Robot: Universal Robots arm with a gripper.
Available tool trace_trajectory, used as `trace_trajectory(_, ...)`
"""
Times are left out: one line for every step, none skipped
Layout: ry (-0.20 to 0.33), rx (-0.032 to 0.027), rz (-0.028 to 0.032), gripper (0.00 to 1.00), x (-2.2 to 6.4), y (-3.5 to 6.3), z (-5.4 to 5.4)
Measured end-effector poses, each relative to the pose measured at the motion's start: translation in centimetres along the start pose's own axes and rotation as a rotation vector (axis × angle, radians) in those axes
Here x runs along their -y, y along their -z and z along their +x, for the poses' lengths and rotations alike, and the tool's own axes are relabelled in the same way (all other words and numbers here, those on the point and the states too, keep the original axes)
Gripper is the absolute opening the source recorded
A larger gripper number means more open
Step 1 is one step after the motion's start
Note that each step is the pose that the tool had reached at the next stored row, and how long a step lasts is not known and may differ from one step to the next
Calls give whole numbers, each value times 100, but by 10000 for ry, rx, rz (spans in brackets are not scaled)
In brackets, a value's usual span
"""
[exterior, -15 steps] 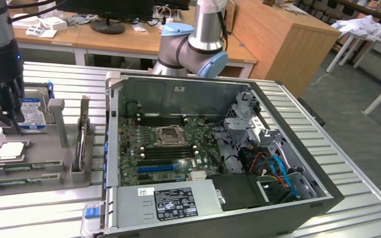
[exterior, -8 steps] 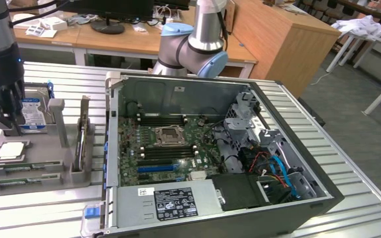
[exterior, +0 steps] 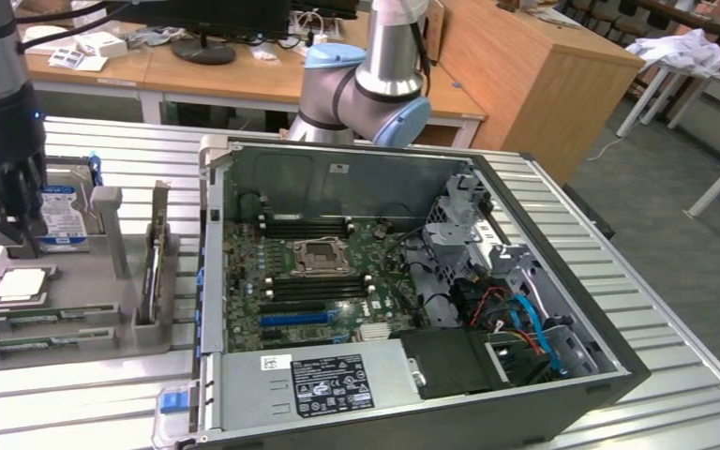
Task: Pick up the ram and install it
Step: 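Pick up the ram and move it above insertion slot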
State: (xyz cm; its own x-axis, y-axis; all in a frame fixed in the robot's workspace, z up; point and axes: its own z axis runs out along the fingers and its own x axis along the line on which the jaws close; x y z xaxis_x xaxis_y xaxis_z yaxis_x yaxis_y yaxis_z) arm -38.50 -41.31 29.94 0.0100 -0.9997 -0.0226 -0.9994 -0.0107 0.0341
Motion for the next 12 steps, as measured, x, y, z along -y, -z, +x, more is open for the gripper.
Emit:
trace_trajectory(1,-2,-2,37,0,2,14)
trace_trajectory(0,0,-1,37,0,1,30)
trace_trajectory(0,0,-1,37,0,2,45)
trace_trajectory(1,-1,-2,37,0,2,60)
trace_trajectory(1,-1,-2,37,-1,3,75)
trace_trajectory(1,-1,-2,37,-1,3,90)
trace_trajectory(1,-1,-2,37,-1,4,105)
trace_trajectory(1,0,-2,37,-1,4,122)
trace_trajectory(1,-1,-2,37,-1,4,140)
trace_trajectory(2,-1,-2,37,-1,5,160)
trace_trajectory(2,0,-1,37,-1,5,179)
trace_trajectory(2,-1,-2,37,-1,5,199)
